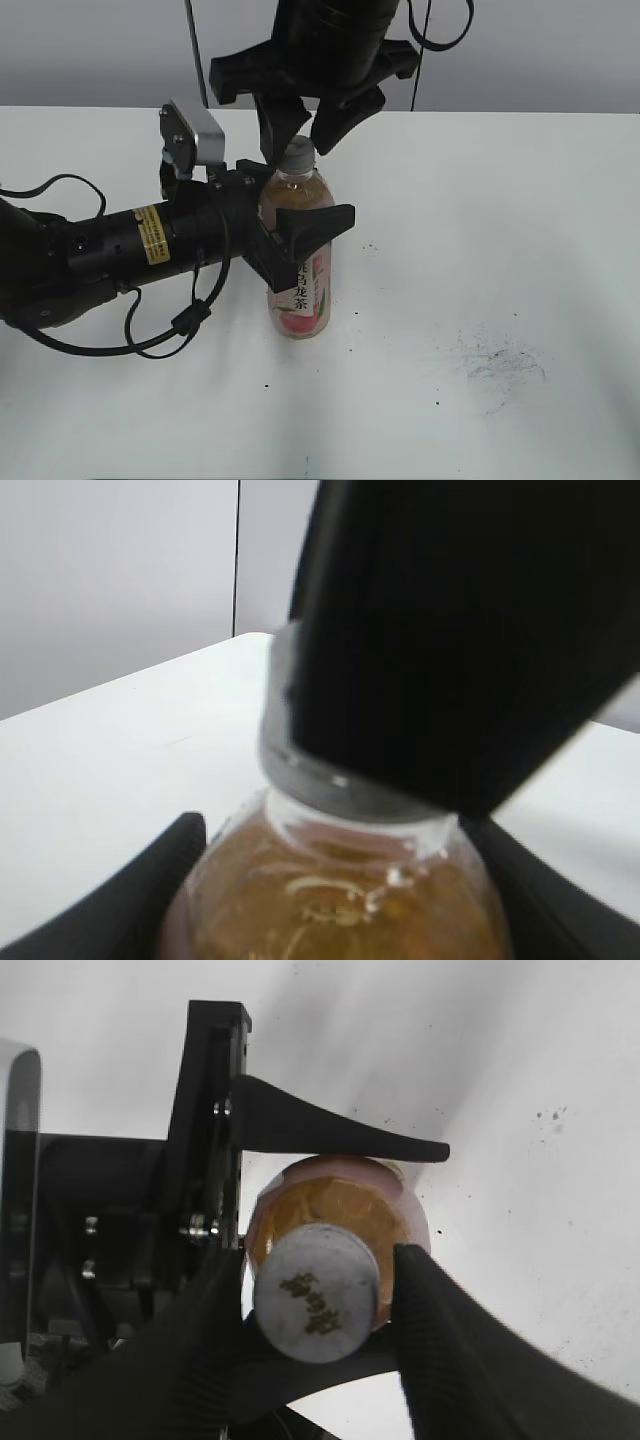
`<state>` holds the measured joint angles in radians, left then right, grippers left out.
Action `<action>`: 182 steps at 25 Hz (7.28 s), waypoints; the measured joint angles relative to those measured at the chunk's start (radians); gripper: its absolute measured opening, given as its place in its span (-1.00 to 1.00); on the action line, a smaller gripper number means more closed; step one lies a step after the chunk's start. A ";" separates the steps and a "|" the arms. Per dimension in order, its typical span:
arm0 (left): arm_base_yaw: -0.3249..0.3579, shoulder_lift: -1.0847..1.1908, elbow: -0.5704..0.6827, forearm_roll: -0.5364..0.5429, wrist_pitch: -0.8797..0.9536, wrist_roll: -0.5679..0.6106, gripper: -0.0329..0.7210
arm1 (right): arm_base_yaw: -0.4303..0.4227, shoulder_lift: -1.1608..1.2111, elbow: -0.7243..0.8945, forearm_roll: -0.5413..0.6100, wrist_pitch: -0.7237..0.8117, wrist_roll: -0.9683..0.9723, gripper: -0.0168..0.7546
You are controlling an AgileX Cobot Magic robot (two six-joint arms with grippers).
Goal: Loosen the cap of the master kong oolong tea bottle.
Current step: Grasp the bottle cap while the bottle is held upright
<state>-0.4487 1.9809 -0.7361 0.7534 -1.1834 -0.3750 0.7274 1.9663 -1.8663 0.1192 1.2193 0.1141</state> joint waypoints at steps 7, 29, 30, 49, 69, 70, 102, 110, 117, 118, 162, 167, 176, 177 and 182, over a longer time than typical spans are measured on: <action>0.000 0.000 0.000 -0.001 0.000 0.000 0.27 | 0.000 0.000 0.000 0.003 0.000 -0.030 -0.25; 0.000 0.000 0.000 -0.010 0.000 0.000 0.27 | 0.000 0.000 0.000 0.020 -0.002 -0.729 -0.25; 0.000 0.000 0.000 -0.010 0.000 0.000 0.27 | 0.000 0.000 0.000 0.020 -0.002 -0.768 -0.25; 0.000 0.000 0.000 0.021 -0.001 0.006 0.27 | 0.000 -0.002 0.000 0.028 0.000 -1.660 -0.25; 0.001 0.000 -0.005 0.058 -0.004 0.010 0.27 | 0.005 -0.003 0.000 -0.035 0.005 -1.490 0.27; 0.001 0.000 -0.005 0.058 -0.004 0.011 0.27 | 0.005 -0.003 0.000 -0.045 0.005 -1.393 0.33; 0.001 0.000 -0.005 0.067 -0.006 0.013 0.27 | 0.005 -0.003 0.045 -0.007 0.003 -0.239 0.00; 0.000 0.000 -0.006 0.067 -0.004 0.009 0.27 | 0.007 -0.006 0.046 -0.020 0.003 -0.274 -0.21; 0.000 0.000 -0.006 0.067 -0.004 0.009 0.27 | 0.007 -0.006 0.046 -0.019 0.001 -0.646 -0.23; 0.000 0.000 -0.006 0.067 -0.004 0.009 0.27 | 0.007 -0.006 0.046 -0.019 0.001 -0.719 -0.23; 0.000 0.000 -0.006 0.072 -0.007 0.006 0.27 | 0.006 -0.010 0.046 0.033 0.004 -0.767 0.32; 0.000 0.000 -0.006 0.075 -0.007 0.006 0.27 | 0.006 -0.015 0.046 0.065 0.004 -0.519 0.32; 0.000 0.000 -0.006 0.075 -0.007 0.006 0.27 | 0.006 -0.044 0.046 0.040 0.004 -0.321 0.20; 0.000 0.000 -0.006 0.075 -0.007 0.006 0.27 | 0.006 -0.044 0.046 0.040 0.004 -0.317 0.16; 0.000 0.000 -0.006 0.075 -0.007 0.006 0.27 | 0.006 -0.044 0.046 0.031 0.004 -0.315 0.06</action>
<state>-0.4487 1.9809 -0.7421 0.8284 -1.1905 -0.3691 0.7333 1.9226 -1.8202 0.1499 1.2235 -0.2013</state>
